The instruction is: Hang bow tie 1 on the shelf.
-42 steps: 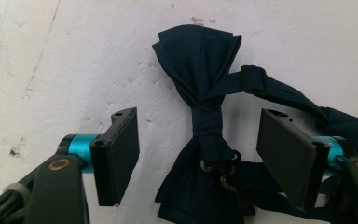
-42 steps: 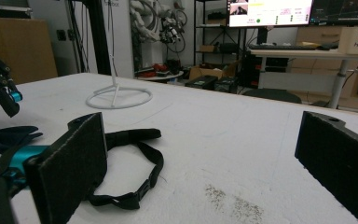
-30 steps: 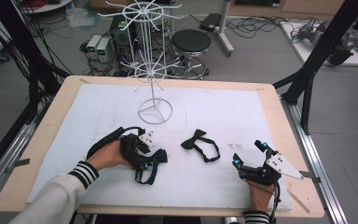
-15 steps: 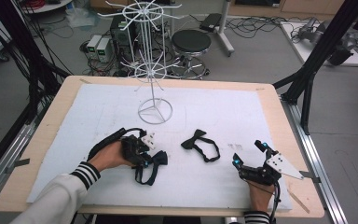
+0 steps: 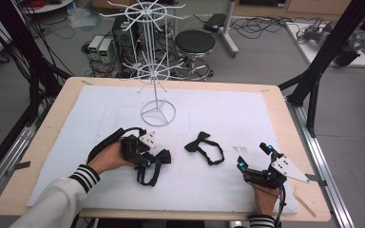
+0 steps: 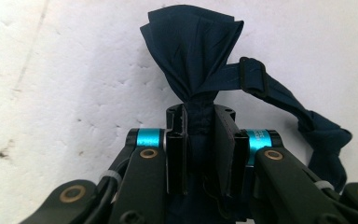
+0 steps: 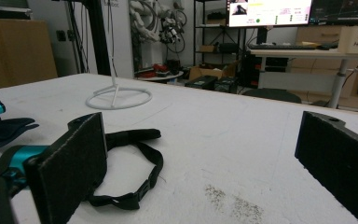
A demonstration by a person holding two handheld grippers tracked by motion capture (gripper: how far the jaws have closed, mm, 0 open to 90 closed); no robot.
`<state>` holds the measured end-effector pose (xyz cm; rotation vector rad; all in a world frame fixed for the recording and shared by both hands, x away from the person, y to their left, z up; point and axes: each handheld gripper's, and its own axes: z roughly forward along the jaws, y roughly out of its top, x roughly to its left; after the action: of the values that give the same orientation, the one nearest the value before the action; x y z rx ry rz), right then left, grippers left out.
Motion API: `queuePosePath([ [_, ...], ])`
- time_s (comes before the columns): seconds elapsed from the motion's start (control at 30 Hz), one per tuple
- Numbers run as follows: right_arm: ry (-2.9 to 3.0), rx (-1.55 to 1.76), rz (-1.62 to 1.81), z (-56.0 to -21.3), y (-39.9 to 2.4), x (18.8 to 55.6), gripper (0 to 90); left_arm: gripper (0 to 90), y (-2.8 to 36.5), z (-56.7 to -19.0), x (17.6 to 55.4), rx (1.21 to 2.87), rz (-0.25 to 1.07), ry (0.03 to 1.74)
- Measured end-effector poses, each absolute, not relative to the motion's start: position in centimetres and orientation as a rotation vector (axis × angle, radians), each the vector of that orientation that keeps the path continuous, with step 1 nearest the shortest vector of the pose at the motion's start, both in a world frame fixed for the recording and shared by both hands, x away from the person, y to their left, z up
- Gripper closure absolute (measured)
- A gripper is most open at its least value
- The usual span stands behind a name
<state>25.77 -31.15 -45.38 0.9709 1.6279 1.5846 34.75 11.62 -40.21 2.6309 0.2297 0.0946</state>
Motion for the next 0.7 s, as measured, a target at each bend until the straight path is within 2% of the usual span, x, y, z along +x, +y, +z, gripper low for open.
queuePosePath([
  [0.33, 1.630, 0.964, 1.581, -45.4, -31.2, 25.8, 1.3, 75.6, 12.6, -39.1, 34.8, 2.536, 0.120, 0.244],
  [0.7, 1.629, 0.967, 1.578, -45.4, -31.1, 25.8, 1.3, 75.6, 13.9, -37.5, 34.6, 2.417, 0.232, 0.263],
])
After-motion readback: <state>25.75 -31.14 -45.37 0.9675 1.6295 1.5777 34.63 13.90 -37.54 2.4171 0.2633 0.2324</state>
